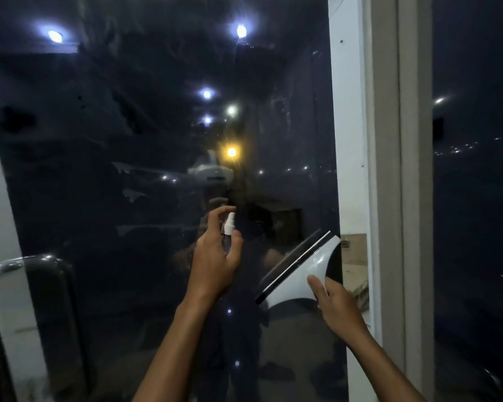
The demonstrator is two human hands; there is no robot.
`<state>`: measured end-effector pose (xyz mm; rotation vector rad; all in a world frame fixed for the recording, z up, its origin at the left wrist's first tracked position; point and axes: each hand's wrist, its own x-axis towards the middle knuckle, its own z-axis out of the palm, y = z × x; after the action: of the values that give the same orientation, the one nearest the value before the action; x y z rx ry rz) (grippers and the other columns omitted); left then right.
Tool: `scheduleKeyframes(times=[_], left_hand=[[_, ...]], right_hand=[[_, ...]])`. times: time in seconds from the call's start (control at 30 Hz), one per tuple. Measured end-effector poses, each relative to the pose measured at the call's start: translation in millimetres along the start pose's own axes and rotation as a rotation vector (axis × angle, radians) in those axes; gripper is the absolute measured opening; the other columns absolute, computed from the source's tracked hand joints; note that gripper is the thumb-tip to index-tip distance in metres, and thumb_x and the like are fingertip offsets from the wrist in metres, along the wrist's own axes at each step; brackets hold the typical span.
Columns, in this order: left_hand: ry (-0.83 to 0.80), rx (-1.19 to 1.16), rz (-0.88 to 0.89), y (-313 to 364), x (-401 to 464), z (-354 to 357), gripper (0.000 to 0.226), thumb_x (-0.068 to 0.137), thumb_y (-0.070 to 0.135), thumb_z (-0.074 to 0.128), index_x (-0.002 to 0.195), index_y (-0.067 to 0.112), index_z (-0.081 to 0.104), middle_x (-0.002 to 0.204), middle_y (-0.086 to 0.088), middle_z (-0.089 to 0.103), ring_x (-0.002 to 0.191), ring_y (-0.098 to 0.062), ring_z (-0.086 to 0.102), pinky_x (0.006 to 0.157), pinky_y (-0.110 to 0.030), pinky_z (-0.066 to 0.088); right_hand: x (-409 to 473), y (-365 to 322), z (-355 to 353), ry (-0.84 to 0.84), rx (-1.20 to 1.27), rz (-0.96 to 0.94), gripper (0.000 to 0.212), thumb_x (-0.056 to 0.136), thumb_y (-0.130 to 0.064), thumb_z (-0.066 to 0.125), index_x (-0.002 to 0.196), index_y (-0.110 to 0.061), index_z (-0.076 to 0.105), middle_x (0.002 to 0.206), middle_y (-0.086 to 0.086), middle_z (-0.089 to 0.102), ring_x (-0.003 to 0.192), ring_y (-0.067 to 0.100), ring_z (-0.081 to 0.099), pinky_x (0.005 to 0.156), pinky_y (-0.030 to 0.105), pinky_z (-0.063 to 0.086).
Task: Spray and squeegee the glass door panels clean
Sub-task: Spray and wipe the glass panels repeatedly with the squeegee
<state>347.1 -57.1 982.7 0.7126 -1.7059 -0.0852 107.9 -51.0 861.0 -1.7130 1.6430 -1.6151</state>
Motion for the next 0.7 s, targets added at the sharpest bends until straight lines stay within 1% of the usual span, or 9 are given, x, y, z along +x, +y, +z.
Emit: scheduleKeyframes(times=[0.03, 0.1, 0.17, 0.23, 0.27, 0.33, 0.4, 0.53, 0.7], left_hand=[[0.014, 0.001, 0.002, 2, 3, -2, 0.036, 0.099, 0.017, 0.054, 0.128, 0.036, 0.046, 0.081, -0.002, 0.063, 0.056, -0.016, 0.055, 0.052, -0.031, 0.044], [0.054, 0.011, 0.012, 6, 13, -15, 0.034, 0.099, 0.017, 0.052, 0.129, 0.034, 0.046, 0.080, -0.002, 0.063, 0.056, -0.017, 0.056, 0.051, -0.034, 0.046], [0.124, 0.035, 0.021, 8, 22, -36, 0.034, 0.100, 0.021, 0.050, 0.130, 0.034, 0.044, 0.082, 0.000, 0.064, 0.061, -0.017, 0.060, 0.054, -0.037, 0.051], [0.206, 0.091, 0.023, 7, 27, -59, 0.034, 0.101, 0.018, 0.050, 0.131, 0.032, 0.044, 0.087, 0.005, 0.064, 0.067, -0.013, 0.063, 0.058, -0.033, 0.053], [0.238, 0.112, 0.018, 5, 29, -69, 0.033, 0.101, 0.017, 0.050, 0.131, 0.031, 0.044, 0.087, 0.006, 0.064, 0.066, -0.012, 0.062, 0.058, -0.032, 0.052], [0.278, 0.148, 0.007, -1, 31, -91, 0.031, 0.101, 0.017, 0.049, 0.129, 0.031, 0.043, 0.082, 0.005, 0.063, 0.062, -0.014, 0.061, 0.056, -0.033, 0.050], [0.305, 0.189, 0.002, -6, 33, -107, 0.030, 0.101, 0.018, 0.049, 0.128, 0.029, 0.042, 0.079, 0.004, 0.062, 0.063, -0.015, 0.061, 0.055, -0.036, 0.050], [0.313, 0.217, 0.008, -16, 40, -130, 0.027, 0.100, 0.018, 0.049, 0.124, 0.028, 0.042, 0.079, 0.005, 0.061, 0.065, -0.011, 0.061, 0.058, -0.033, 0.049], [0.300, 0.193, 0.027, -26, 49, -145, 0.027, 0.101, 0.019, 0.047, 0.125, 0.028, 0.041, 0.079, 0.009, 0.058, 0.061, -0.008, 0.057, 0.055, -0.027, 0.044]], right_hand=[[3, -8, -3, 0.009, 0.010, -0.025, 0.059, 0.090, -0.074, 0.037, 0.089, -0.023, 0.067, 0.077, -0.001, 0.070, 0.073, 0.011, 0.067, 0.067, 0.037, 0.057], [13, -26, -6, 0.008, 0.039, -0.062, 0.052, 0.092, -0.067, 0.041, 0.088, -0.022, 0.068, 0.077, -0.002, 0.071, 0.072, 0.008, 0.067, 0.067, 0.036, 0.056], [22, -49, -6, -0.005, 0.042, -0.112, 0.050, 0.092, -0.063, 0.042, 0.087, -0.021, 0.068, 0.078, -0.005, 0.071, 0.073, 0.003, 0.066, 0.067, 0.031, 0.053], [27, -73, -2, -0.017, 0.032, -0.155, 0.047, 0.091, -0.062, 0.042, 0.075, -0.023, 0.064, 0.071, -0.013, 0.069, 0.069, -0.002, 0.064, 0.063, 0.021, 0.049], [30, -82, 1, -0.028, 0.038, -0.163, 0.042, 0.092, -0.059, 0.042, 0.072, -0.027, 0.061, 0.068, -0.018, 0.067, 0.069, -0.006, 0.062, 0.059, 0.012, 0.044], [33, -103, 8, -0.053, 0.053, -0.181, 0.036, 0.095, -0.055, 0.042, 0.075, -0.033, 0.062, 0.070, -0.022, 0.068, 0.072, -0.010, 0.063, 0.057, 0.008, 0.041], [35, -121, 14, -0.072, 0.062, -0.201, 0.036, 0.099, -0.051, 0.041, 0.074, -0.033, 0.061, 0.068, -0.024, 0.067, 0.068, -0.008, 0.063, 0.056, 0.010, 0.039], [41, -156, 27, -0.062, 0.004, -0.254, 0.046, 0.101, -0.046, 0.042, 0.059, -0.030, 0.046, 0.052, -0.027, 0.057, 0.053, -0.008, 0.055, 0.054, 0.022, 0.035], [52, -173, 46, -0.077, -0.094, -0.297, 0.050, 0.097, -0.058, 0.039, 0.059, -0.027, 0.047, 0.054, -0.019, 0.058, 0.053, -0.002, 0.055, 0.055, 0.030, 0.040]])
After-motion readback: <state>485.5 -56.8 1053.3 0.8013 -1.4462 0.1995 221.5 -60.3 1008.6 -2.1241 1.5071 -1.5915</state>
